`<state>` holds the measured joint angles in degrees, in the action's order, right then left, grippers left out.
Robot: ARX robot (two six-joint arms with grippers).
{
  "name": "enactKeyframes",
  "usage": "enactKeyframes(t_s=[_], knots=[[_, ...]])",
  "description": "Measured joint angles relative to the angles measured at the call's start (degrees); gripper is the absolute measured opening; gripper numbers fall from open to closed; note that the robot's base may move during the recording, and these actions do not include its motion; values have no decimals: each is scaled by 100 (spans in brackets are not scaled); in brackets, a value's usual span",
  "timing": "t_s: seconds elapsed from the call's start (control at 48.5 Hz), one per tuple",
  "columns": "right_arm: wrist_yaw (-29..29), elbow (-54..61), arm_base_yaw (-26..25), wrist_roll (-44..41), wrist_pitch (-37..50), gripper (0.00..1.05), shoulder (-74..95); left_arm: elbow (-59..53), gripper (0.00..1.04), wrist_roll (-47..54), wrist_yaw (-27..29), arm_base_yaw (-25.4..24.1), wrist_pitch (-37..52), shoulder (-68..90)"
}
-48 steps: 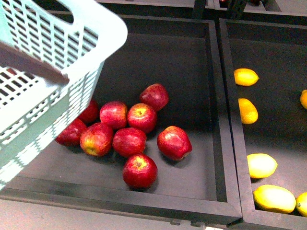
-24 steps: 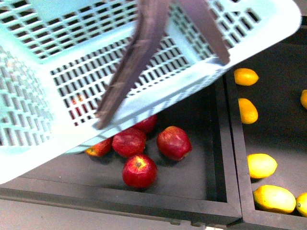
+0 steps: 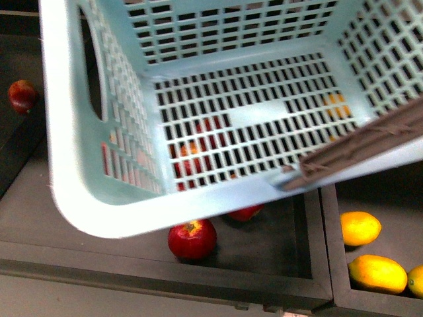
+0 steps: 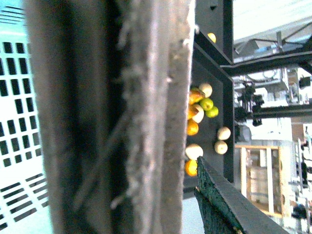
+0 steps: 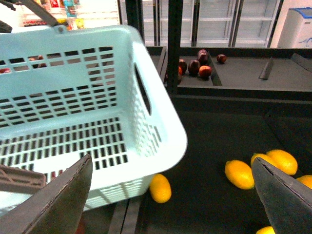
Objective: Pick lemon and mango into basket
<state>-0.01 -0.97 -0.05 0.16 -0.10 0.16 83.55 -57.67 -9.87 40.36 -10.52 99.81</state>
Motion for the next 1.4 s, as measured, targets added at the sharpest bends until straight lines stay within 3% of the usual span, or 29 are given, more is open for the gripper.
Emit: enactKeyframes(t_s=[0.206,0.598,0.681,0.742,0.846,0.969,1.093,1.176,1.402], knots=[[0,0,0,0,0,96,0,2,29,-28,-155,107,0,0],[2,0,0,-2,-2,96,2,11,29,20,63,35,-9,7],[876,-623,79,977,-1530,96,887,11,29,20,20,37,-11,7],[992,-872,-59,1471,-2096,96,1388,11,29,9,-9,37,-11,7],[850,-949,-516,2026,-2212,96,1812,13,29,17,-48,50,-11,9],[400,-1086,-1333,2149,-1666,96,2109,13,29,-4,-63,52,-11,22],[-280,-1294,-2769,2037,-758,96,2885,15,29,0,-37,52,-11,26],[-409,-1355,-3311,1904,-361,96,3473,15,29,0,4,42,-11,31],[-348,-1650,-3814,1567,955,96,6144,15,29,31,-11,37,-11,31]])
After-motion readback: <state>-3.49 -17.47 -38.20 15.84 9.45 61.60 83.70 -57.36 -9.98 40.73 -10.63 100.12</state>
